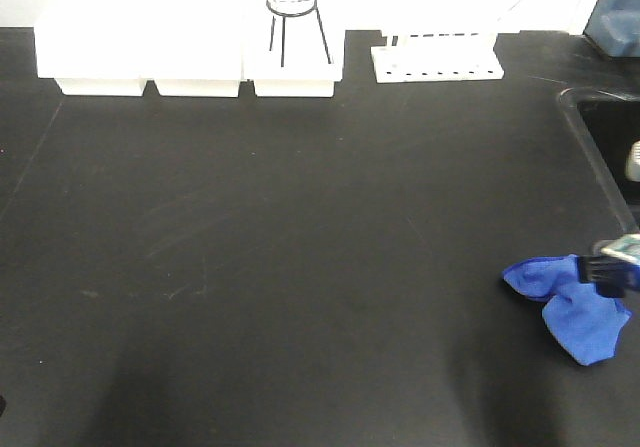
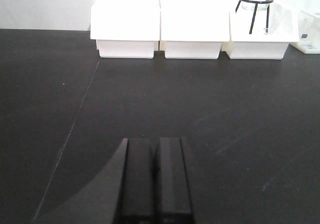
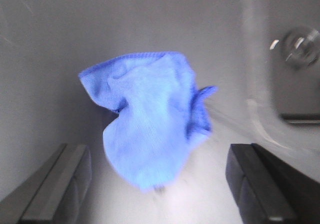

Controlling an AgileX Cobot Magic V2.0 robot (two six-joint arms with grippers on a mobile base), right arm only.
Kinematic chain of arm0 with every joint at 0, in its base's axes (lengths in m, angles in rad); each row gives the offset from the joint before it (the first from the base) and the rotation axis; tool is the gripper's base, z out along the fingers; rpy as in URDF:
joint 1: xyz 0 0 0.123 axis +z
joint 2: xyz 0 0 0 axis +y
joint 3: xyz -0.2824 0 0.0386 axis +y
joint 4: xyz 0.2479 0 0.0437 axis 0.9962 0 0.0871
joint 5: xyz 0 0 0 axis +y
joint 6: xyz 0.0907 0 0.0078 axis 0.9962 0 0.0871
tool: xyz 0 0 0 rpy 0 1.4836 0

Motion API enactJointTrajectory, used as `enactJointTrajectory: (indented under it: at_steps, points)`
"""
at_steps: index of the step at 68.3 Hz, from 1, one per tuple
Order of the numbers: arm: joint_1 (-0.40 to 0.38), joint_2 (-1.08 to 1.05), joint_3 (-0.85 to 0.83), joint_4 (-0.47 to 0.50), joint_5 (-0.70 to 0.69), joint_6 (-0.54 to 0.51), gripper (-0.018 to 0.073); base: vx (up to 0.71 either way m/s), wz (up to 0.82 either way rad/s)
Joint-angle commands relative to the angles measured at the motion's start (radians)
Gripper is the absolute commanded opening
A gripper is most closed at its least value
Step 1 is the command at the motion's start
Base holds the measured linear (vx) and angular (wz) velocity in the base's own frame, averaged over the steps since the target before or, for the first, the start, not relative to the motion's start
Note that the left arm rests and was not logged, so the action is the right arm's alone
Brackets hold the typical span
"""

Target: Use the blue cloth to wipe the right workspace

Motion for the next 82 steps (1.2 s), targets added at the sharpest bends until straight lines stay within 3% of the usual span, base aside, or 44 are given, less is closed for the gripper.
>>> enactJointTrajectory:
  at_steps: [1, 22, 28, 34, 42, 68, 82]
  points:
    - [-0.006, 0.065, -0.032, -0.024, -0.091, 0.0, 0.0578, 0.0, 0.0]
    - [-0.006, 0.349, -0.032, -0.026, -0.175, 0.0, 0.0568, 0.0, 0.0]
    - [-0.006, 0.387, -0.032, -0.026, -0.194, 0.005, 0.0521, 0.0, 0.0]
    - [-0.006, 0.391, -0.032, -0.026, -0.204, 0.012, 0.0366, 0.0, 0.0]
    - [-0.006, 0.356, -0.032, -0.026, -0.204, 0.013, -0.0011, 0.0, 0.0]
    - [-0.004, -0.051, -0.029, 0.02, -0.281, 0.005, -0.0009, 0.0, 0.0]
    - [-0.004, -0.352, -0.029, 0.093, -0.314, -0.087, -0.0008, 0.0, 0.0]
